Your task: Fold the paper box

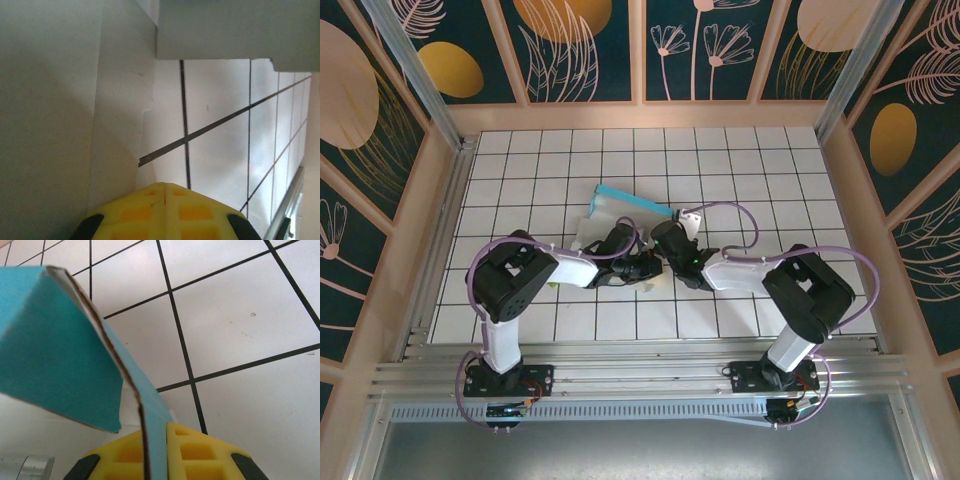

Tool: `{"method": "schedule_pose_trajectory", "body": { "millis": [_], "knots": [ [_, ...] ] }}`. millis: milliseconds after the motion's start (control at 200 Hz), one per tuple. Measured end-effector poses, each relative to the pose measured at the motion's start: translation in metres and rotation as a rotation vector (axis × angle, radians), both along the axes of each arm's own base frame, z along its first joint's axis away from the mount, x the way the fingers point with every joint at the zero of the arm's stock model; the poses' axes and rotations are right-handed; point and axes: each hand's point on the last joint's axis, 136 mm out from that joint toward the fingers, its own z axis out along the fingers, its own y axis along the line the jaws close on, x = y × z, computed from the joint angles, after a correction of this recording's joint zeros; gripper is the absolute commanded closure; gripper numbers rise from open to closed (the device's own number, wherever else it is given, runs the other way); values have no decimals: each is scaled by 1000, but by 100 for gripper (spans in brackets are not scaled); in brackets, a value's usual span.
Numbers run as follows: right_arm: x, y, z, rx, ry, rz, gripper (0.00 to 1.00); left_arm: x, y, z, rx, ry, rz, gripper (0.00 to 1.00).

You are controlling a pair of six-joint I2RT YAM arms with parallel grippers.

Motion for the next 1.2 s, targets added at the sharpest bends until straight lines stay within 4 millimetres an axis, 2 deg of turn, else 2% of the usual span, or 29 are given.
{"method": "schedule_pose_trajectory", "body": {
  "millis": [85,150,320,486,561,696,801,846,896,981,1066,1136,1196],
  "knots": [
    [-4,2,-4,-37,0,17,93,-2,12,1,37,-12,26,90],
    [-6,4,-7,-65,-9,26,93,-2,18,14,42,-45,44,83],
    [-6,3,-7,-90,-21,25,94,4,43,53,67,-139,129,80],
    [-6,3,-7,-116,-30,36,94,11,57,115,0,-260,197,78],
    [-6,4,-7,-124,-31,43,94,27,81,135,7,-295,265,77],
    [-6,6,-6,-138,-32,62,94,76,154,149,144,-353,444,76],
    [-6,7,-6,-161,-35,88,94,102,213,143,274,-353,531,75],
    [-6,8,-6,-176,-36,109,95,112,235,133,327,-326,541,74],
    [-5,9,-6,-194,-39,133,95,121,248,116,370,-284,518,74],
    [-4,10,-5,-230,-43,182,96,123,250,78,412,-191,428,72],
    [-1,9,-4,-255,-41,231,98,110,241,43,423,-100,346,66],
    [1,6,-3,-275,-39,271,99,100,240,27,434,-59,330,61],
    [2,3,-2,-285,-36,305,99,95,241,19,440,-37,332,61]
  ]
}}
